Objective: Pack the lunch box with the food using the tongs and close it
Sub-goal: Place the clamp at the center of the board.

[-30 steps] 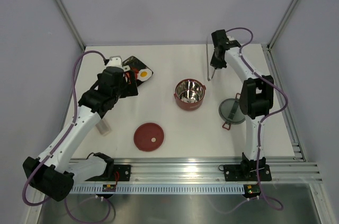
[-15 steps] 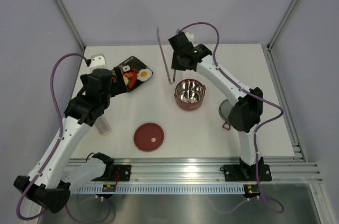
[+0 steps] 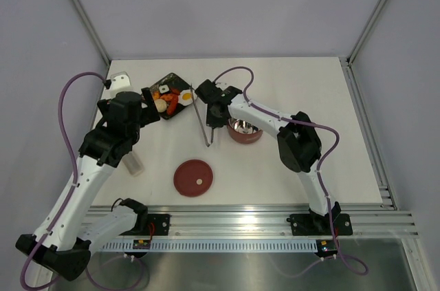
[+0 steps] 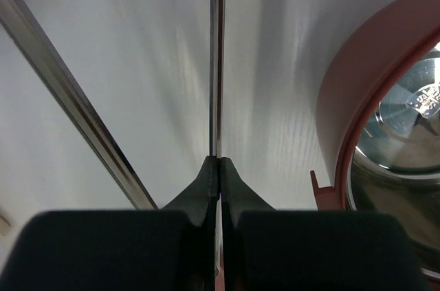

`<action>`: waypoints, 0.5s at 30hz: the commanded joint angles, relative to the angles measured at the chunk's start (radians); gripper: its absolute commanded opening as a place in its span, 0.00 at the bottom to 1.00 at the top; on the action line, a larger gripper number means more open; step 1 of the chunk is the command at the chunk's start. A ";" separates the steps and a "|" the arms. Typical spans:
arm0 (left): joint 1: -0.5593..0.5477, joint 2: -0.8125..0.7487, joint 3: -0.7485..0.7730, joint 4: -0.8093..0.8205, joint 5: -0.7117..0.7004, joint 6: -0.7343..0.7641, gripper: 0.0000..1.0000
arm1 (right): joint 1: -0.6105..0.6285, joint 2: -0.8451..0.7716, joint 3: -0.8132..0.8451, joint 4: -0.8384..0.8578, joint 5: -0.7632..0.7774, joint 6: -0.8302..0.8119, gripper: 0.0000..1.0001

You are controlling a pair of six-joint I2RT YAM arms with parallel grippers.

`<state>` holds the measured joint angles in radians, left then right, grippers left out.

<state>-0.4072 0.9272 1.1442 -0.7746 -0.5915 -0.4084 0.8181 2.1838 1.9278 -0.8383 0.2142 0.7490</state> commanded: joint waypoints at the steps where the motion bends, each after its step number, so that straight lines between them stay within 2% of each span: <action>1: 0.004 0.013 0.014 0.029 -0.008 -0.021 0.99 | 0.006 -0.044 -0.030 0.036 -0.004 0.062 0.00; 15: 0.005 0.087 0.026 0.015 0.051 -0.041 0.99 | 0.032 -0.064 -0.171 0.064 0.017 0.066 0.02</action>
<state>-0.4068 1.0031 1.1439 -0.7769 -0.5625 -0.4274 0.8360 2.1834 1.7676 -0.8055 0.2157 0.7879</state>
